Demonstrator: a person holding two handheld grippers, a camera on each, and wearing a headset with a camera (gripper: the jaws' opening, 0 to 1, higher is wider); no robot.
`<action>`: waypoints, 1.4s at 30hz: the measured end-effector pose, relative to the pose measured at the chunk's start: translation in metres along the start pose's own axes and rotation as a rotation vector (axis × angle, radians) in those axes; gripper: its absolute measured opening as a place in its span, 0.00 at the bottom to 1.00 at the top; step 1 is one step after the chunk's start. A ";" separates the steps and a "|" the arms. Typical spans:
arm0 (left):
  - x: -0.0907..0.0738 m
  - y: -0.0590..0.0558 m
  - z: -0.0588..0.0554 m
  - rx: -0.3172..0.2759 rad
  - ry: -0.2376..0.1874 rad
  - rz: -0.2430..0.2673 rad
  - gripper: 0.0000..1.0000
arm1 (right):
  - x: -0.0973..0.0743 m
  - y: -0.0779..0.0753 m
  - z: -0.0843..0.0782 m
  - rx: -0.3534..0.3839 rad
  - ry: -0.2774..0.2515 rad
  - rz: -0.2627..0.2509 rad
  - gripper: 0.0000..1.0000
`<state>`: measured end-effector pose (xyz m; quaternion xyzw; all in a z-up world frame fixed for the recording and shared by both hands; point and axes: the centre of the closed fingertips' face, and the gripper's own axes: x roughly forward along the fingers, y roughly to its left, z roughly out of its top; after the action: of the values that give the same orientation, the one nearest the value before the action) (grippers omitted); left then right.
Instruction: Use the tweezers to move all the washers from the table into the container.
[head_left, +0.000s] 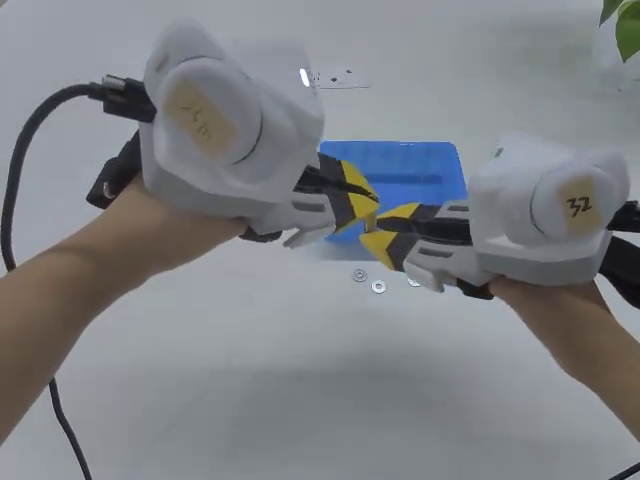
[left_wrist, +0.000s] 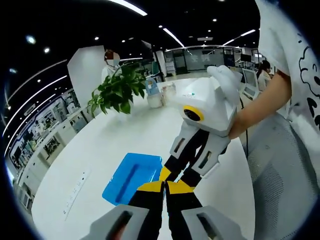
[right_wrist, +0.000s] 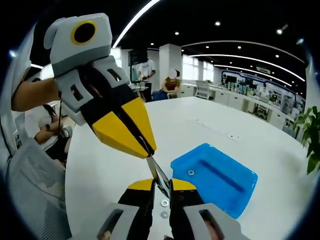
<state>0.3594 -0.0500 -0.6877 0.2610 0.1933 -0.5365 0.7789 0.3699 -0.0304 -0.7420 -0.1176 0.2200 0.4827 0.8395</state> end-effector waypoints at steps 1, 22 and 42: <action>0.001 -0.001 -0.002 -0.003 0.004 -0.001 0.00 | 0.001 0.000 -0.002 0.003 0.004 0.001 0.08; 0.017 -0.001 -0.035 -0.049 0.080 -0.006 0.00 | 0.026 0.001 -0.028 0.087 0.046 0.022 0.07; 0.019 -0.004 -0.030 -0.033 0.087 -0.034 0.00 | 0.030 0.004 -0.026 -0.111 0.085 0.065 0.04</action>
<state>0.3620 -0.0467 -0.7231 0.2680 0.2402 -0.5345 0.7647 0.3731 -0.0165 -0.7787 -0.1774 0.2320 0.5158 0.8054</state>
